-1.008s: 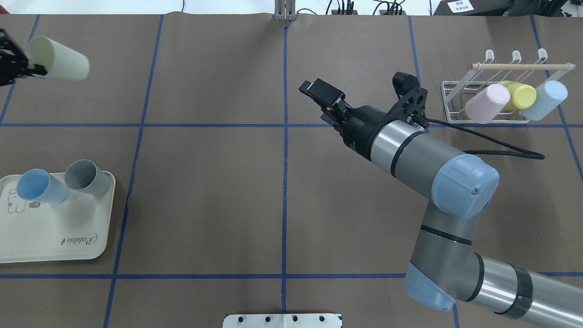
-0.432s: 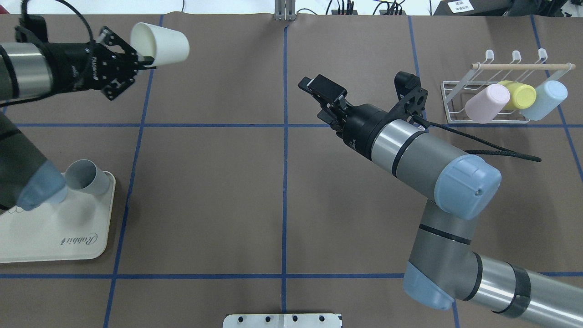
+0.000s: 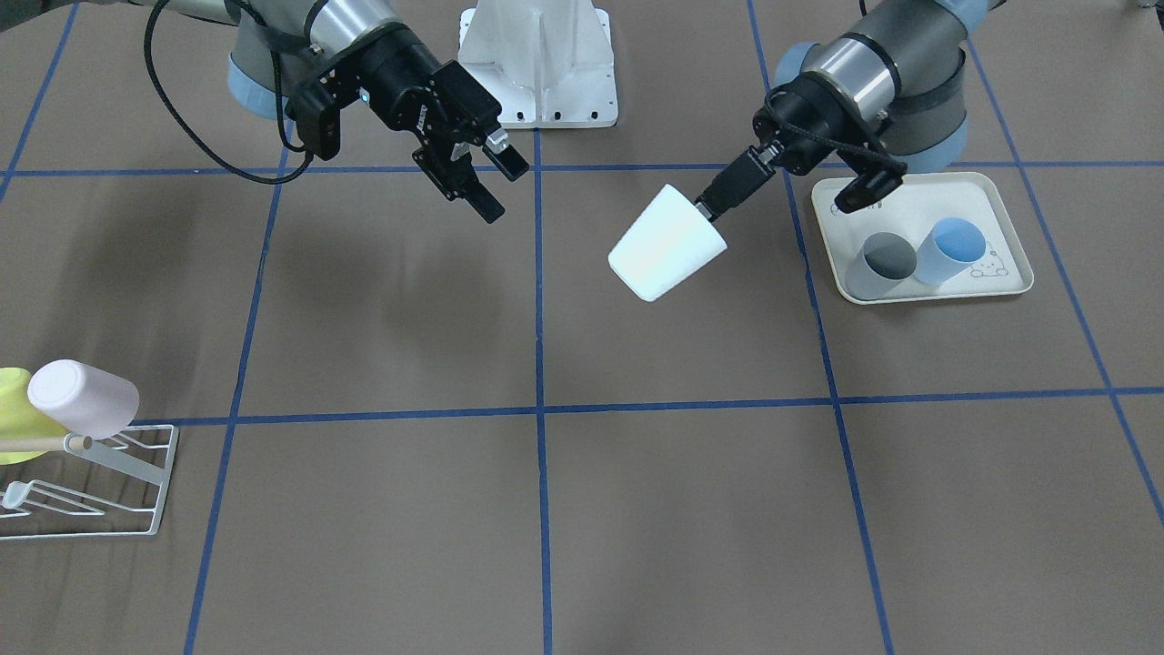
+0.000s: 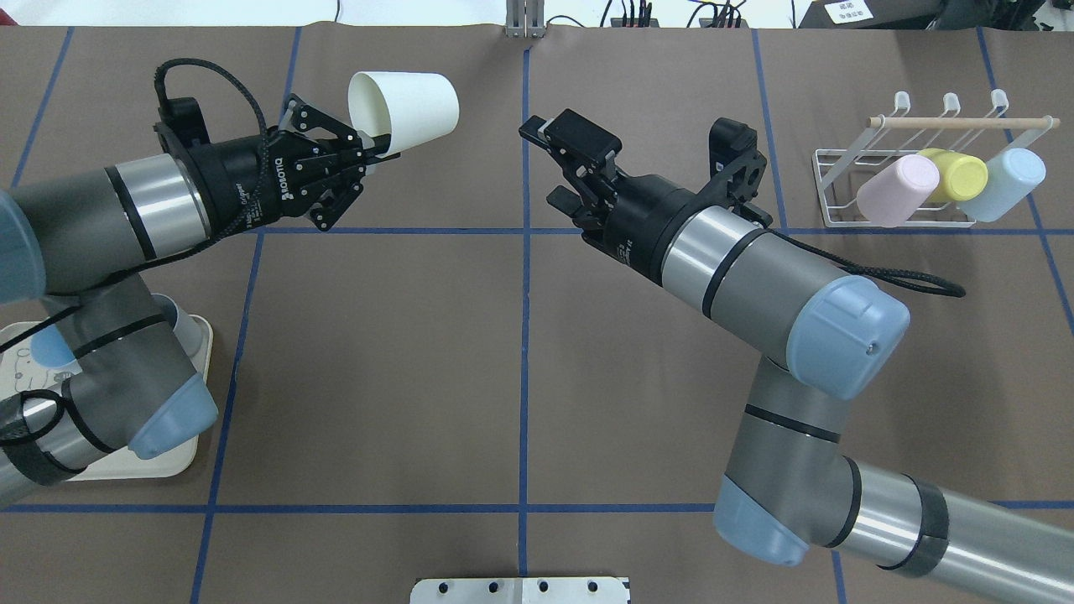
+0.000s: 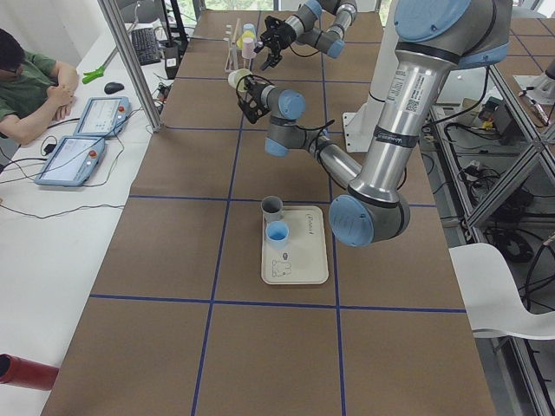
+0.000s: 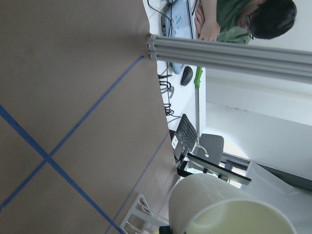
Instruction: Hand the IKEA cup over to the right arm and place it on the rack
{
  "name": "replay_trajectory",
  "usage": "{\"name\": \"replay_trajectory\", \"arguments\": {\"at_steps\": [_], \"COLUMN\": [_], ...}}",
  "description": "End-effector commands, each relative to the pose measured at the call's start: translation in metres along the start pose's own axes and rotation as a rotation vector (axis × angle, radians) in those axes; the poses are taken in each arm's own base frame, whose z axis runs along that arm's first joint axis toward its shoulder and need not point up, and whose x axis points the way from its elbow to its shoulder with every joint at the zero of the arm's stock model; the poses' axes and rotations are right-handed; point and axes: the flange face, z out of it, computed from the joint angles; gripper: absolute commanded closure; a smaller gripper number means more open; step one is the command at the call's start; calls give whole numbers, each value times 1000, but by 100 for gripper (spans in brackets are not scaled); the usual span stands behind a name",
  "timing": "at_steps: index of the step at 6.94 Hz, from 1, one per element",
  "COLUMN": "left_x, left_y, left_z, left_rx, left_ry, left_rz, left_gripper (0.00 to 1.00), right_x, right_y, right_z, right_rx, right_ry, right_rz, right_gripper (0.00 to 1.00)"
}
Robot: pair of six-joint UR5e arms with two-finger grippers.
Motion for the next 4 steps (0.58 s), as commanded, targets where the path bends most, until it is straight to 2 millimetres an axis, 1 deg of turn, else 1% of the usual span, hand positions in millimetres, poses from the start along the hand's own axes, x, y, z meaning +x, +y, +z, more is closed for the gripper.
{"name": "replay_trajectory", "arguments": {"at_steps": [1, 2, 3, 4], "left_x": [-9, -11, -9, -19], "left_y": [3, -1, 4, 15], "left_z": [-6, -5, 0, 3], "left_rx": [-99, -104, -108, -121], "left_ry": [165, 177, 192, 186], "left_rz": [-95, -116, -131, -147], "left_gripper": [100, 100, 100, 100], "right_x": [-17, -19, -19, -19], "right_y": [9, 9, 11, 11], "right_z": [2, 1, 2, 2], "right_rx": [-28, -30, -34, -34], "right_ry": [-46, -50, -50, -49], "right_rz": [110, 116, 126, 143], "right_gripper": [1, 1, 1, 1]}}
